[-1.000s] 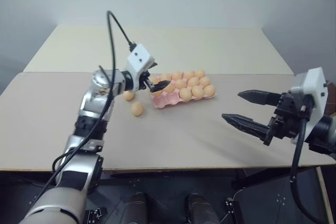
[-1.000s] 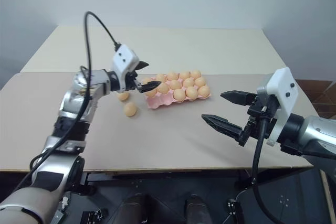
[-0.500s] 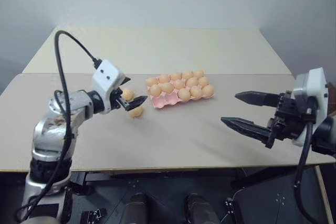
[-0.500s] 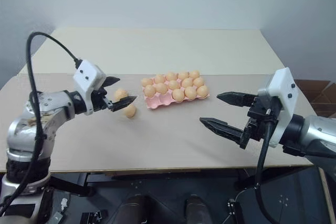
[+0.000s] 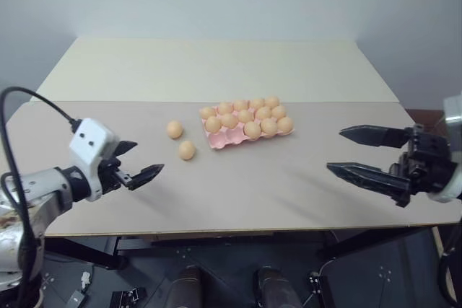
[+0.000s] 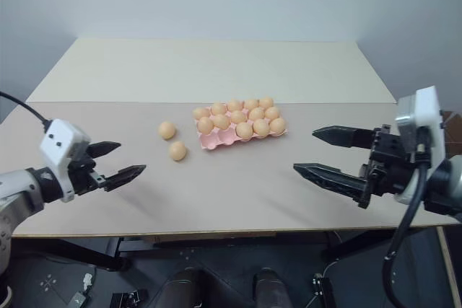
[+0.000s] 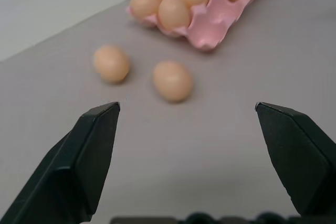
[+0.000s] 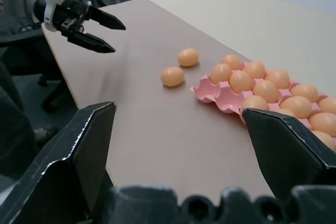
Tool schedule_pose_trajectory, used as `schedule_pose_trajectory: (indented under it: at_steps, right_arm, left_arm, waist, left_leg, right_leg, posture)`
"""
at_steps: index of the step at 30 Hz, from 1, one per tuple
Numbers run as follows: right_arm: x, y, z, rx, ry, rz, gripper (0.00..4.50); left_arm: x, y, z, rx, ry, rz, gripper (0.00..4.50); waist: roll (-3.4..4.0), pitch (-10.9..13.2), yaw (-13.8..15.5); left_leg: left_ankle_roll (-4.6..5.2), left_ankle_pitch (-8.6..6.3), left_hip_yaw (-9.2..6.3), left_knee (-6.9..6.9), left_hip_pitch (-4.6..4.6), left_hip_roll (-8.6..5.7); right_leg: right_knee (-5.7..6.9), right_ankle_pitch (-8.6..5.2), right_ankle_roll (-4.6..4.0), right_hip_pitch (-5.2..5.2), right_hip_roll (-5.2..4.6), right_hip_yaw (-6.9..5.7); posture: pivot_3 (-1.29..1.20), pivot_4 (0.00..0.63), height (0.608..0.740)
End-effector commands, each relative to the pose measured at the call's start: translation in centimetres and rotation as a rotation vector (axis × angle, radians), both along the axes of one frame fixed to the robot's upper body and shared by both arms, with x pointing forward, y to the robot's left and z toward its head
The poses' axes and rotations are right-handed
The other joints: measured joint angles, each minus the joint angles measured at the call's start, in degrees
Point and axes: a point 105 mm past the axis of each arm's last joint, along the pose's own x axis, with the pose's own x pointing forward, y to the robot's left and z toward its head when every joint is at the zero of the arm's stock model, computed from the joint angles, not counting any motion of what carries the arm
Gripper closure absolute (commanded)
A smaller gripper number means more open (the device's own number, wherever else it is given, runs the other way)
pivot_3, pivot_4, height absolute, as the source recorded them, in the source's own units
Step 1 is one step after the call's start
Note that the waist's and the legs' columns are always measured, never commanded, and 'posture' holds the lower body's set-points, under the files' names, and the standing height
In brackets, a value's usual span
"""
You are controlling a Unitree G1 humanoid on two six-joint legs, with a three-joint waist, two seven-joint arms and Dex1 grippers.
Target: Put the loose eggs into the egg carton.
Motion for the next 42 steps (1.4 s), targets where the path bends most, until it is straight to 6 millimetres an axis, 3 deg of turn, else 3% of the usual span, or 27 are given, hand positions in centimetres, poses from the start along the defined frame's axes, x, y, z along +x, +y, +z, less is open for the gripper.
schedule_pose_trajectory:
  at_steps: [1,6,11,21,33,42]
  right_arm:
    - [-0.5,-0.3,1.2,-0.01,-0.044,0.029,0.0]
    - [-0.5,0.0,1.2,-0.021,-0.041,0.06,0.0]
    - [-0.4,0.1,1.2,-0.024,-0.048,0.063,0.0]
    - [-0.4,1.0,1.0,-0.016,-0.059,0.076,0.0]
    - [-0.6,2.0,1.0,-0.018,-0.05,0.124,0.0]
    - [-0.8,2.6,0.9,-0.016,-0.049,0.147,0.0]
  left_arm:
    - [-0.6,-0.3,0.9,0.018,-0.038,0.0,0.01]
    - [-0.5,-0.3,0.8,0.024,-0.041,0.026,0.01]
    - [0.9,-0.9,0.5,0.02,-0.067,0.078,0.01]
    - [4.0,-3.8,-2.7,0.003,-0.025,0.108,0.01]
    - [9.4,-7.1,-7.2,-0.009,0.031,0.156,0.01]
    - [11.1,-8.7,-7.9,-0.005,0.032,0.124,0.01]
  waist:
    - [0.0,0.0,0.1]
    - [0.0,0.0,0.1]
    - [0.0,0.0,0.2]
    - [-0.02,0.0,0.7]
    - [-0.03,0.0,0.9]
    - [-0.04,0.0,0.9]
  left_leg:
    - [0.0,0.0,0.0,0.0,0.08,0.0]
    - [-0.01,-0.01,0.01,0.0,0.36,0.04]
    - [0.0,-0.01,0.01,0.0,0.36,0.04]
    - [0.0,-0.01,0.03,-0.03,0.36,0.01]
    - [0.01,-0.02,-0.01,-0.04,0.27,-0.03]
    - [0.01,-0.02,-0.04,-0.05,0.23,-0.05]
  right_leg:
    - [-0.04,-0.01,0.0,0.11,0.0,-0.02]
    - [-0.15,-0.21,-0.14,0.41,0.01,-0.03]
    - [-0.16,-0.16,-0.13,0.42,0.01,-0.02]
    - [-0.23,-0.01,-0.03,0.47,0.0,-0.01]
    - [-0.32,0.0,-0.02,0.46,-0.01,-0.04]
    - [-0.31,0.01,-0.01,0.44,-0.02,-0.05]
  posture:
    - [0.0,0.15,0.74]
    - [0.0,0.15,0.74]
    - [0.0,0.15,0.74]
    - [0.0,0.15,0.74]
    - [0.0,0.15,0.74]
    - [0.0,0.15,0.74]
